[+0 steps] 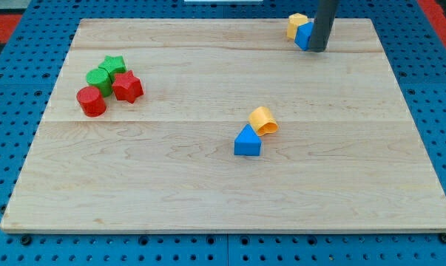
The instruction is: Separate the yellow heart from the blue triangle
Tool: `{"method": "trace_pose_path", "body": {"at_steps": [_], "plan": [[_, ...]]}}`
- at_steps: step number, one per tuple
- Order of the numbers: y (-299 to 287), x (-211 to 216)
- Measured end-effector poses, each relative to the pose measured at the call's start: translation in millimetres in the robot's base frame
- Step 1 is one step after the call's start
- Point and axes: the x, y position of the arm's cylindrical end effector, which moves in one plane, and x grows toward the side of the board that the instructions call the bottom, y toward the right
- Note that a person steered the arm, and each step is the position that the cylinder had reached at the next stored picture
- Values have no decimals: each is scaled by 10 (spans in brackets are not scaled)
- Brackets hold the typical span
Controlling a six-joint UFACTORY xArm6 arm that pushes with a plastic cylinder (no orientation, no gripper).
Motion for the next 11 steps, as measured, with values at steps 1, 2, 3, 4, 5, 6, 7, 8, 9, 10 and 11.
{"method": "trace_pose_path", "body": {"at_steps": [1,2,3,4,5,6,7,8,9,10,11], "plan": [[16,745],[-58,1740],[-548,2190],[-836,2552],[-1327,2527],[-1560,2223],[-1295,2147],[-975,2031],[-917,1838],[-974,1569],[-1137,1229]]}}
